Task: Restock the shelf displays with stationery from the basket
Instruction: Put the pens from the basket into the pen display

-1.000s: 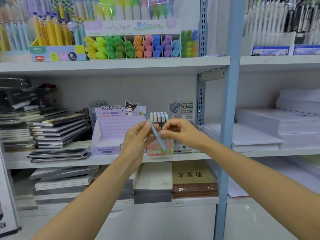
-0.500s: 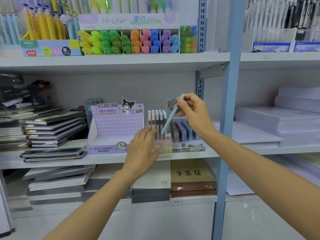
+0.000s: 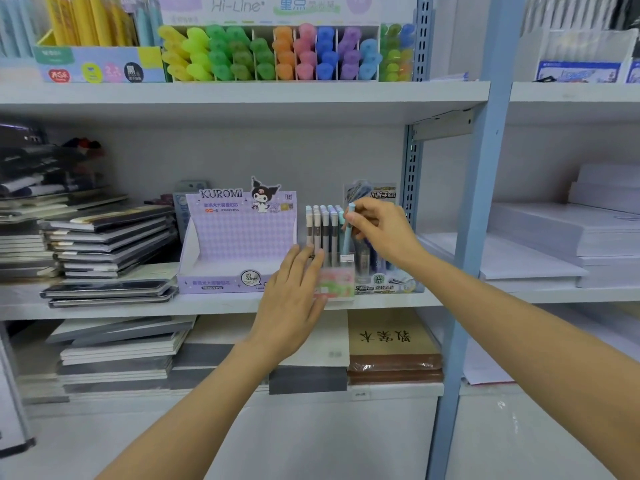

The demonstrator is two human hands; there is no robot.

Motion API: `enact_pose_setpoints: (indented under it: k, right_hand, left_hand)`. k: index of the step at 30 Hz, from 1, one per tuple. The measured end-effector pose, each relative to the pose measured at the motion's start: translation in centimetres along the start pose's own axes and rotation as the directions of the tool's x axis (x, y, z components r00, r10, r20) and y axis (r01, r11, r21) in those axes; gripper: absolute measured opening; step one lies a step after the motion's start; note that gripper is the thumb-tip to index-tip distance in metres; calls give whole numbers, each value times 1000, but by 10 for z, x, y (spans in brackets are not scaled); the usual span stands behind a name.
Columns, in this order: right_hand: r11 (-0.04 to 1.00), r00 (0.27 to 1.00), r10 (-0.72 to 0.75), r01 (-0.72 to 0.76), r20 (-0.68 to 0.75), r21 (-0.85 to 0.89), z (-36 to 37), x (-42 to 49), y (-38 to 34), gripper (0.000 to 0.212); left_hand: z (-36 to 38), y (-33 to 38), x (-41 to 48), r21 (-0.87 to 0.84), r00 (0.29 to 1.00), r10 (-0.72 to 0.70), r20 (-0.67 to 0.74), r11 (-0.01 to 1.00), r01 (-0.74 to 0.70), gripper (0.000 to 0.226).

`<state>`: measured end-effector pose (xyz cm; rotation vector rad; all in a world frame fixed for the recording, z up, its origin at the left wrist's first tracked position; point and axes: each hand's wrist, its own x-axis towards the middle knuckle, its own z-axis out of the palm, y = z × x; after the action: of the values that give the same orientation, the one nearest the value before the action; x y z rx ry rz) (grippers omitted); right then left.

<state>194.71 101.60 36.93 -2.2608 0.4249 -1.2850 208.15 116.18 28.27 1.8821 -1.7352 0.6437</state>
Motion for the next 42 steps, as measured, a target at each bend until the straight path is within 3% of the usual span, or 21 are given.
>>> enact_pose_setpoints:
  k: [4, 6, 8, 11, 18, 23, 31, 35, 37, 39, 42]
  right_hand:
    - [999, 999, 31, -32, -23, -23, 6, 3, 1, 16]
    - [999, 996, -7, 3, -94, -51, 12, 2, 2, 23]
    - [984, 987, -82, 58, -138, -168, 16, 1, 5, 18]
    - [963, 988, -116, 86, -103, -254, 20, -1, 11, 14]
    - [985, 995, -84, 75, -50, -158, 19, -31, 11, 38]
    - [889, 984, -164, 178, 69, -422, 28, -53, 19, 36]
    - [851, 989, -138, 142, 46, -506, 38, -43, 25, 43]
    - [879, 938, -348, 332, 17, -343, 55, -78, 25, 36]
    - [885, 909, -410, 415, 69, -211, 73, -109, 30, 28]
    - [914, 911, -370, 392, 183, -103, 98, -147, 44, 21]
    - [988, 917, -133, 154, 377, -24, 138, -211, 80, 13]
  left_hand:
    - [3, -1, 0, 3, 1000, -3, -18, 1000, 4, 63]
    - [4, 0, 0, -5, 1000, -8, -29, 1000, 8, 63]
    - [5, 0, -1, -2, 1000, -12, -27, 1000, 12, 64]
    - [5, -1, -1, 6, 1000, -11, -22, 1000, 11, 65]
    - [4, -1, 0, 21, 1000, 4, -2, 1000, -4, 68]
    - [7, -1, 0, 14, 1000, 6, -10, 1000, -6, 69]
    - [9, -11, 5, 5, 1000, 26, 4, 1000, -26, 67]
    - [25, -10, -28, -83, 981, 2, -195, 996, -18, 57]
    - [46, -13, -57, -116, 960, -32, -277, 993, 0, 50]
    - [75, -18, -94, -168, 962, -75, -261, 985, 32, 41]
    - [127, -25, -153, -254, 985, -154, -74, 958, 131, 38]
